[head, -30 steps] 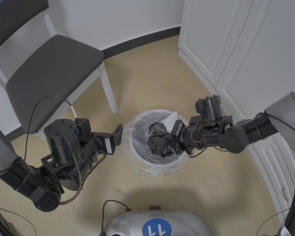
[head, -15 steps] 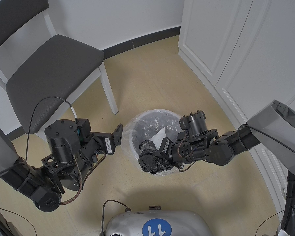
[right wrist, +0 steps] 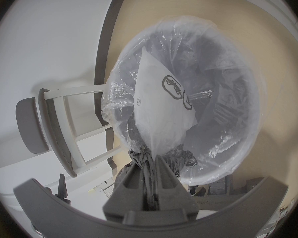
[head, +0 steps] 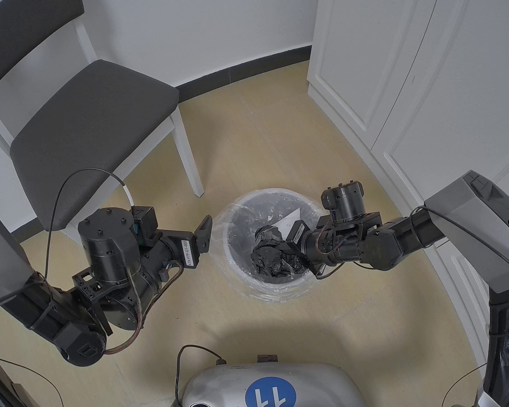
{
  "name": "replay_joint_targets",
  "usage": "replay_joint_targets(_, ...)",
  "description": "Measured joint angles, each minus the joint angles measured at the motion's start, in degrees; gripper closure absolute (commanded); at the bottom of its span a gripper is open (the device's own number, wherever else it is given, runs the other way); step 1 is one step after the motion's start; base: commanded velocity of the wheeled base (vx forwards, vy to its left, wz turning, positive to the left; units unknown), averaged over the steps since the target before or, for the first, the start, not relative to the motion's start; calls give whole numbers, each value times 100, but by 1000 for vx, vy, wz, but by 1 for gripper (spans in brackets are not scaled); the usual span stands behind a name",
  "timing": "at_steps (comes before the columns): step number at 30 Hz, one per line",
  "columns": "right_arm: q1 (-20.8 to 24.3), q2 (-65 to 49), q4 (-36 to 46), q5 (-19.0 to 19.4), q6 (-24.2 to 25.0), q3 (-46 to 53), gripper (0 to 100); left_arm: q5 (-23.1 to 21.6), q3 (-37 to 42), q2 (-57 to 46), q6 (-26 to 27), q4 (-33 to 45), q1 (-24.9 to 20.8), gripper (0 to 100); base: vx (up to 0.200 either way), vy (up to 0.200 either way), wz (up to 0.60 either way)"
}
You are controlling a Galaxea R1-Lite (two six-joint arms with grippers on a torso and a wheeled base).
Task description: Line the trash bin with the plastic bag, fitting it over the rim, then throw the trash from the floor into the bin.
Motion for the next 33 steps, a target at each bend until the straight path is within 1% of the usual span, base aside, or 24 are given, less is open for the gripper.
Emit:
replay_joint_targets(5,-52,163,10,2,56,-169,100,2,9,44,-1,-151,-2,0,0,0,0)
replay_joint_targets(10,-102,282,13,-2,323,-405,100,7,68,165,10,-580,1,0,0,0,0)
replay_joint_targets(15,-166,332,11,0,549,-592,100,13,118,319,22,-796,6,0,0,0,0)
replay_joint_targets(22,-152,397,10,-6,571,-666,100,16,177,358,54,-835,6,0,0,0,0)
replay_joint_targets(30,46,455,68,-41,571,-633,100,9,280,243,57,-833,4,0,0,0,0)
replay_joint_targets(31,46,458,68,-41,569,-630,0,11,280,234,57,-833,4,0,0,0,0)
replay_joint_targets(33,46,467,76,-41,571,-641,0,7,282,212,62,-833,4,0,0,0,0)
